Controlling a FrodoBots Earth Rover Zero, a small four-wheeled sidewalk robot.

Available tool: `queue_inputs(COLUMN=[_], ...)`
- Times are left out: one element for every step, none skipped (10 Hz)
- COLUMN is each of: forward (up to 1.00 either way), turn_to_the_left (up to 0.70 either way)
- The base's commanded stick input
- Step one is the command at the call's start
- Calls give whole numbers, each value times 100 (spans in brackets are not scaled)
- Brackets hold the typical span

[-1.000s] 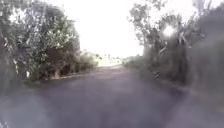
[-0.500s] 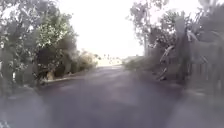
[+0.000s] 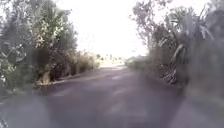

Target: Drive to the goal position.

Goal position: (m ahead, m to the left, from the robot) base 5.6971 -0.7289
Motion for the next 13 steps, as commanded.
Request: queue_inputs(forward=[85, 85, 85, 85, 85, 85, 85, 85, 85, 85, 85, 85, 85], turn_to_the_left=[0, 0, 0, -1, -5, -9, -34, -34, -34, -18, -11, -4, 0])
